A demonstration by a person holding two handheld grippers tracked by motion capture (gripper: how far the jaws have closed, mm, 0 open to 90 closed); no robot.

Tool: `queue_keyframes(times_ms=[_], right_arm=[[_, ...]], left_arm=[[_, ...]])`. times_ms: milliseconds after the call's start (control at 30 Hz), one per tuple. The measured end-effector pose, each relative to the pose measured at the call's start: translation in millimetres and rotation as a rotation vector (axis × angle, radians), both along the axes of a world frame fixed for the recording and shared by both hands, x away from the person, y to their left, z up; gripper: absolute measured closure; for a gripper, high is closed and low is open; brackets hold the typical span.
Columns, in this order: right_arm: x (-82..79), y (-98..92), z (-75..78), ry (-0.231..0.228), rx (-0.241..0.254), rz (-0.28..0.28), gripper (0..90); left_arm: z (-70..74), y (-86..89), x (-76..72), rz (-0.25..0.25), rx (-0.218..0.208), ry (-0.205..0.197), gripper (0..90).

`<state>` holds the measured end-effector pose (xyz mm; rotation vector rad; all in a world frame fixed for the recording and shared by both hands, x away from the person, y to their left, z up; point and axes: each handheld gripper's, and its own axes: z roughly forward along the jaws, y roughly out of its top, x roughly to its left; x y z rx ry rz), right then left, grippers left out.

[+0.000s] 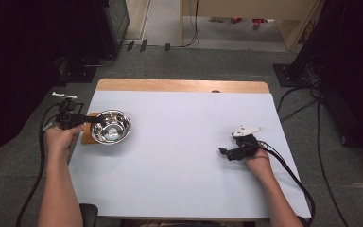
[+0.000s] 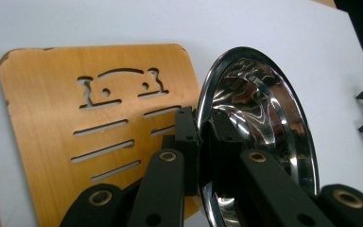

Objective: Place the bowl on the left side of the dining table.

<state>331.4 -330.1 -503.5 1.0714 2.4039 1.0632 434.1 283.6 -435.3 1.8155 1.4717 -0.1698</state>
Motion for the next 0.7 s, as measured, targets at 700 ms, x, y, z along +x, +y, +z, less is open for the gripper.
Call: queue_keyframes(times_ms=[700], right_arm=[[0.0,0.0,0.0,0.000,0.000,0.000,12.6]], left_arm=[[-12.3,16.4,1.1,0.094,0.009,-0.004,85.4]])
